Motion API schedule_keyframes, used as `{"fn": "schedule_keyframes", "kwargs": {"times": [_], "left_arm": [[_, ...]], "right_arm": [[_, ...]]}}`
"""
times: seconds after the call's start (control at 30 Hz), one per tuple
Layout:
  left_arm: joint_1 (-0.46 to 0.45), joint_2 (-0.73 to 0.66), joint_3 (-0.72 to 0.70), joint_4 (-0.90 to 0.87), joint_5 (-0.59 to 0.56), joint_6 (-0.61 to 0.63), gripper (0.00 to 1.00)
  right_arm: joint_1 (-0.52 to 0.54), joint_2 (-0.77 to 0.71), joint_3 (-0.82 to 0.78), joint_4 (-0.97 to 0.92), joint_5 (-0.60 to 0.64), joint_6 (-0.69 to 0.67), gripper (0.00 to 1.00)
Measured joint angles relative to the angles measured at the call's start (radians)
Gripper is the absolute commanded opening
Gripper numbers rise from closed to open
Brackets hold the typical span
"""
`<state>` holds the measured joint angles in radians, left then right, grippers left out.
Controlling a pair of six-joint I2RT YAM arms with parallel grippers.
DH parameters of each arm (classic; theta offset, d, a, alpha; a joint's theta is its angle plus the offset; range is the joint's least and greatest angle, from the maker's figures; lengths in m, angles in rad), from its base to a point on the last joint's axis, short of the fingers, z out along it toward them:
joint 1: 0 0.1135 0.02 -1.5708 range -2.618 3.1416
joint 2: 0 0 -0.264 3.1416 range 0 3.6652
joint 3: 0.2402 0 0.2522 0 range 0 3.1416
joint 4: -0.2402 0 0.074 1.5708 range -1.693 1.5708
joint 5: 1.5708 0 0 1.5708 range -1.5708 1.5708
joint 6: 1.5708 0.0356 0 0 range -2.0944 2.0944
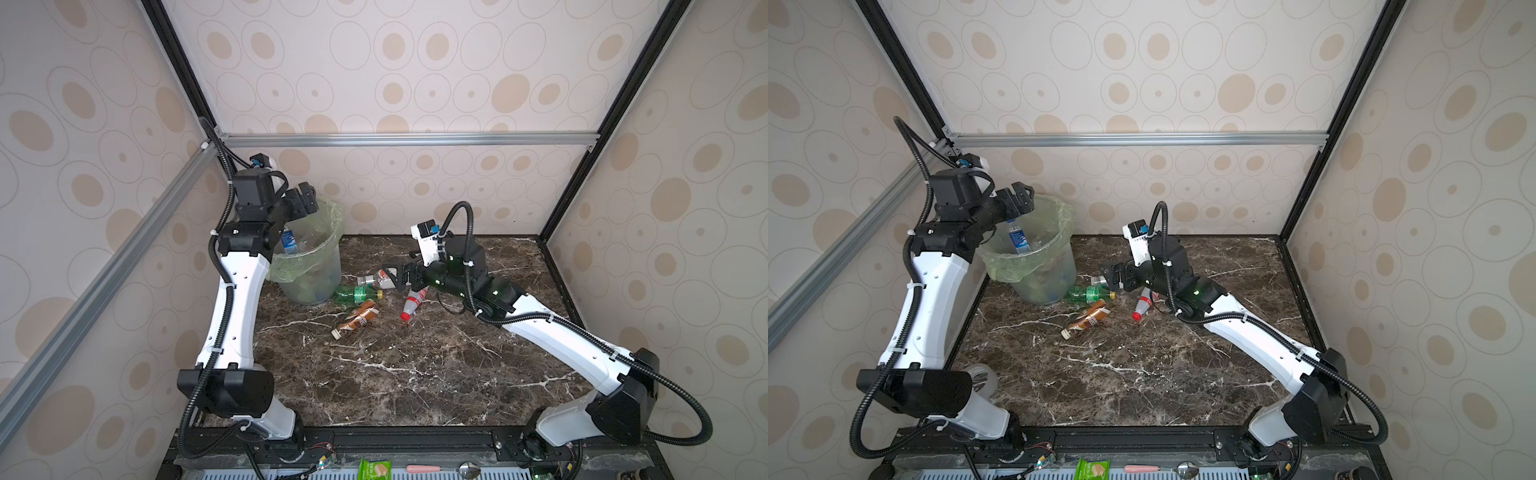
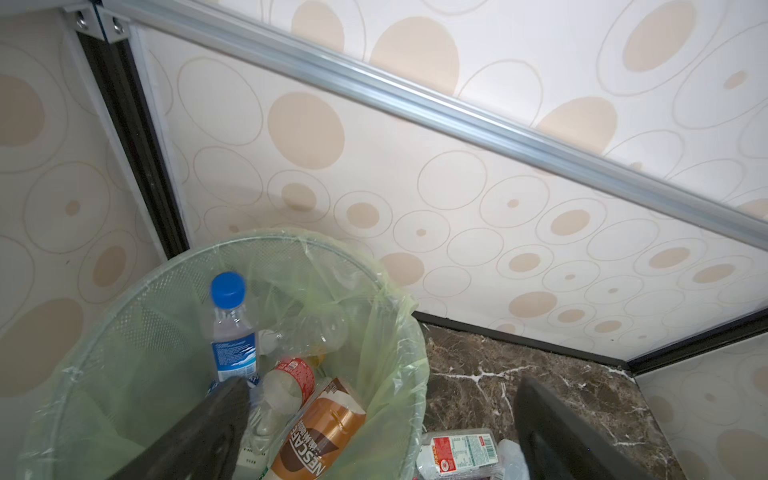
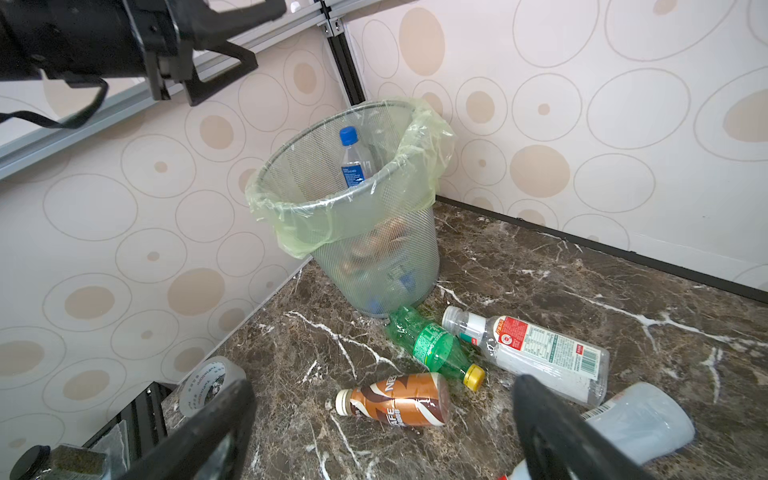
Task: Throw the plastic bottles in the bin
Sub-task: Throw the plastic bottle into the trash bin, then pick up the plastic bottle from the top-center of the table.
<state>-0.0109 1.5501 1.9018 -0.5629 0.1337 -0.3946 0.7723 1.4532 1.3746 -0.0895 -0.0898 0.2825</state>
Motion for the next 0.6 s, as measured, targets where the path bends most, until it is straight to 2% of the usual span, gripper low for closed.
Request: {"fn": "schedule_keyframes", "kwargs": {"times": [0.3, 0.6], "left_arm": [[-0.044, -0.026, -0.069, 0.055, 0.025, -0.019, 0.99], [-0.223, -0.016, -0.18, 0.13, 0.064, -0.05, 0.99]], "right_arm": [[0.0, 0.002, 0.0, -0.006, 0.05, 0.004, 0.99], [-0.067, 0.024, -0.07, -0.047, 0.168, 0.11, 0.99]]}}
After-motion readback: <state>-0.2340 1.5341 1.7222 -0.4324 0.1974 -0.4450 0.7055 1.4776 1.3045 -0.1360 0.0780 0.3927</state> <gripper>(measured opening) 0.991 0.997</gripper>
